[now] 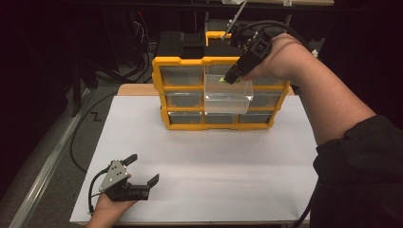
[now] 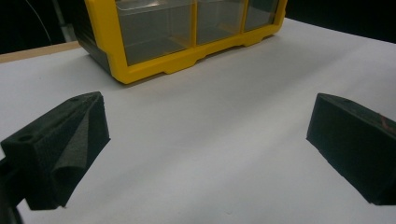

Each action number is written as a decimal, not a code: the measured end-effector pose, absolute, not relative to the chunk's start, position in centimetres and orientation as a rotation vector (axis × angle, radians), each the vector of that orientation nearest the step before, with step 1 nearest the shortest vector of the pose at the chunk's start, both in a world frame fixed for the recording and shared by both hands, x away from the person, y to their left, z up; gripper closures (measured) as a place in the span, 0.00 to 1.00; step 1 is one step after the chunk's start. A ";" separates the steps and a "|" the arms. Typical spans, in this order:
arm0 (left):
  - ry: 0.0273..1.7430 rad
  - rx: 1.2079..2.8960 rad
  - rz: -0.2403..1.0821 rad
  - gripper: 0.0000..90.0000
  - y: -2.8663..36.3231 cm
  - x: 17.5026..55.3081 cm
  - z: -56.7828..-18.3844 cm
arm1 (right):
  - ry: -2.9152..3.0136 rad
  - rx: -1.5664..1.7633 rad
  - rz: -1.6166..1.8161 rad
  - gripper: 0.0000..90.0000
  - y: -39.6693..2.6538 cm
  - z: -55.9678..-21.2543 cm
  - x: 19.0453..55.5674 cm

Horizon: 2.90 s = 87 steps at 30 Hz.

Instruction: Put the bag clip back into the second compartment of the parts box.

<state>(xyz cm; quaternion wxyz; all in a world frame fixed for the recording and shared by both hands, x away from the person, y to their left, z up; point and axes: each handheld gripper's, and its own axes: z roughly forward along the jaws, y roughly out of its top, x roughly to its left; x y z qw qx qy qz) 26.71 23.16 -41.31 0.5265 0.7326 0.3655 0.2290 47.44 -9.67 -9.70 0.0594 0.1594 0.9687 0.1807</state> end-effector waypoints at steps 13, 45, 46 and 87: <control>0.877 1.737 0.539 0.00 23.3 26.7 -41.3 | 2.968 0.468 0.513 0.88 -9.5 -12.5 48.1; 0.913 1.745 0.554 0.00 23.4 27.0 -41.5 | 2.862 0.602 0.557 0.38 -16.7 -10.1 42.3; 0.914 1.746 0.553 0.00 23.4 27.0 -41.5 | 2.862 0.613 0.558 0.38 -17.0 -10.3 42.2; 0.913 1.752 0.535 0.00 23.3 27.0 -41.5 | 2.943 0.814 0.430 0.00 -20.3 -30.7 39.8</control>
